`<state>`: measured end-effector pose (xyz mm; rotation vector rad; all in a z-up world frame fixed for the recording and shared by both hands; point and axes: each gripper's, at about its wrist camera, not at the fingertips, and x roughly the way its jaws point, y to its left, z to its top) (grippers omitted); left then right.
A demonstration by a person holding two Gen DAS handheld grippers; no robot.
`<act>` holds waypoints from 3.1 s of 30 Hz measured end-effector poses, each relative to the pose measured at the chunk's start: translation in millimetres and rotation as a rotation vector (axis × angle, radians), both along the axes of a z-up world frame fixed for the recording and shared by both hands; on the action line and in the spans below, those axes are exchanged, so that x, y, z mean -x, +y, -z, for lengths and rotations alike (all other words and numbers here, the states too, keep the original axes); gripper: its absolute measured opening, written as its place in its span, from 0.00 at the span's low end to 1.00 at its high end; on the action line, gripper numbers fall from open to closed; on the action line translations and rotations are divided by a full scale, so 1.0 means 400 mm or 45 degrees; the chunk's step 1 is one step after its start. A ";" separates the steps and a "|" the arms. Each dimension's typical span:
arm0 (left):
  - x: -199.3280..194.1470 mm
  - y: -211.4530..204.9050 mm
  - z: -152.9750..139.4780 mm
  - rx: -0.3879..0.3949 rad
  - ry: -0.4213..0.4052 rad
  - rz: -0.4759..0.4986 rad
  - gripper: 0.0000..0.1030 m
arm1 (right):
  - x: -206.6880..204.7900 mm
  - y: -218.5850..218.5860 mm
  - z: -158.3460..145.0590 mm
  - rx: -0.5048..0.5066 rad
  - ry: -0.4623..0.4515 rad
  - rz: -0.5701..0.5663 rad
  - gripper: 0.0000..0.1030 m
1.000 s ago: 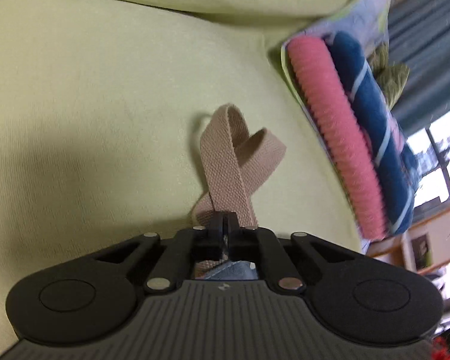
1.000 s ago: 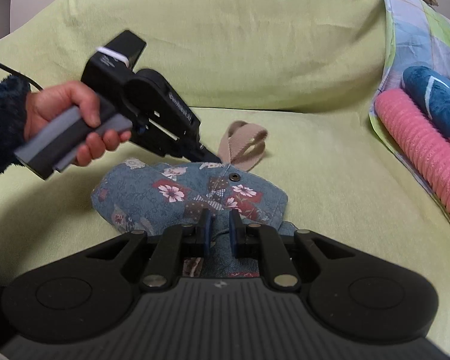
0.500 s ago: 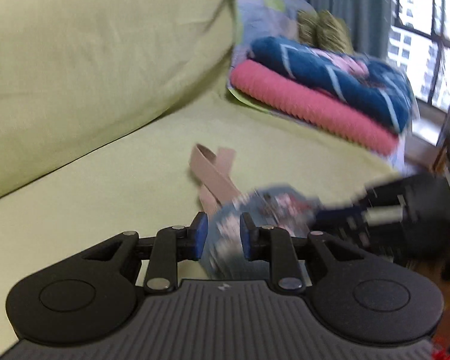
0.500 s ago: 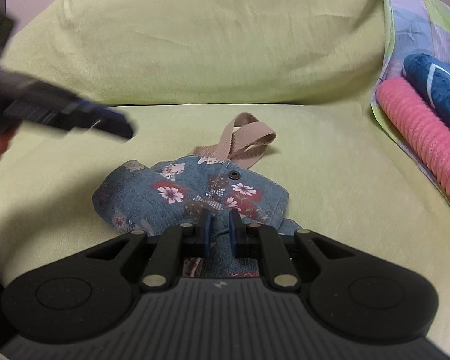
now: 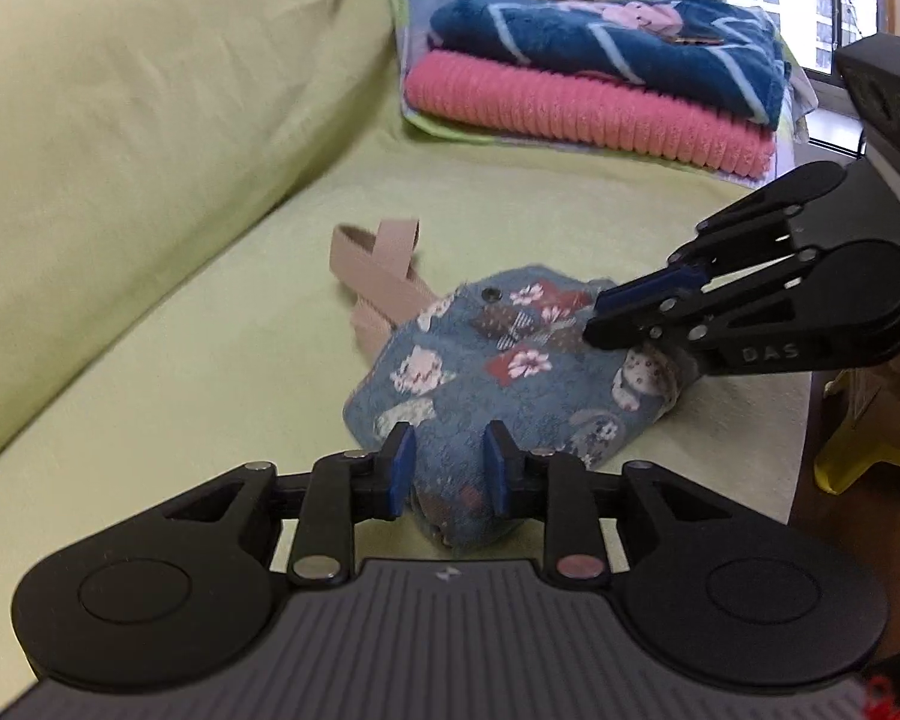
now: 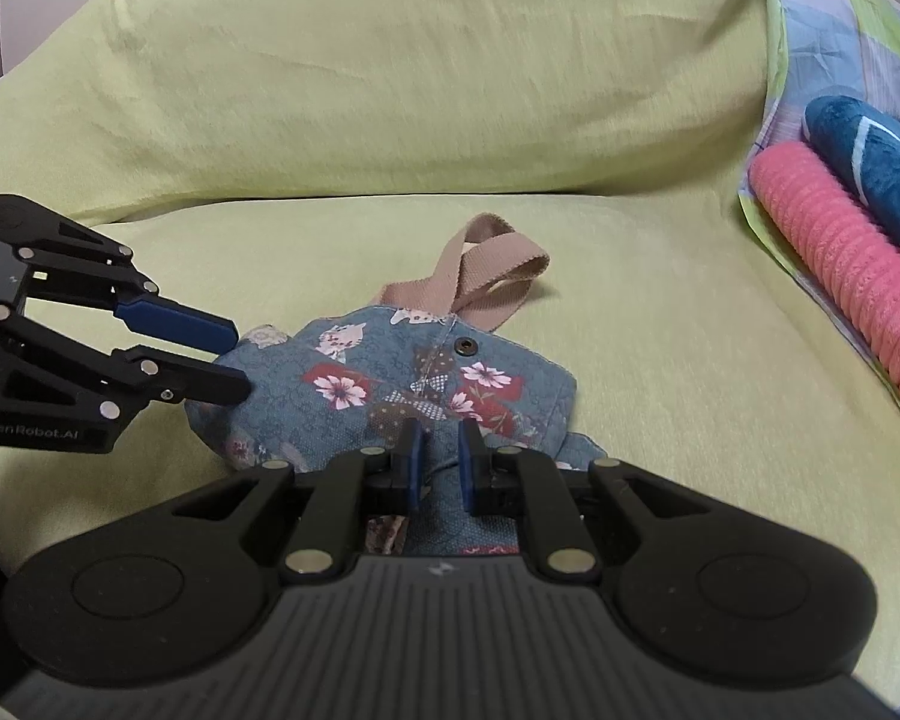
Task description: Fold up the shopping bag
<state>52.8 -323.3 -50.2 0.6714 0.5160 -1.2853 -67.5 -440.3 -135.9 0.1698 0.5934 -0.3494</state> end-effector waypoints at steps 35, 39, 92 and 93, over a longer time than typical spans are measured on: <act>0.184 -0.003 0.239 -0.300 -1.284 0.774 0.59 | -0.002 -0.054 0.004 -0.098 -0.012 -0.085 0.11; 0.169 -0.013 0.221 -0.280 -1.197 0.753 0.59 | 0.001 -0.038 -0.002 -0.014 -0.023 -0.123 0.14; 0.067 -0.020 0.090 -0.208 -0.417 0.610 0.60 | -0.114 -0.281 -0.031 -0.776 0.323 -0.710 0.50; 0.062 -0.023 0.090 -0.207 -0.411 0.608 0.60 | -0.120 -0.291 -0.026 -0.821 0.335 -0.707 0.50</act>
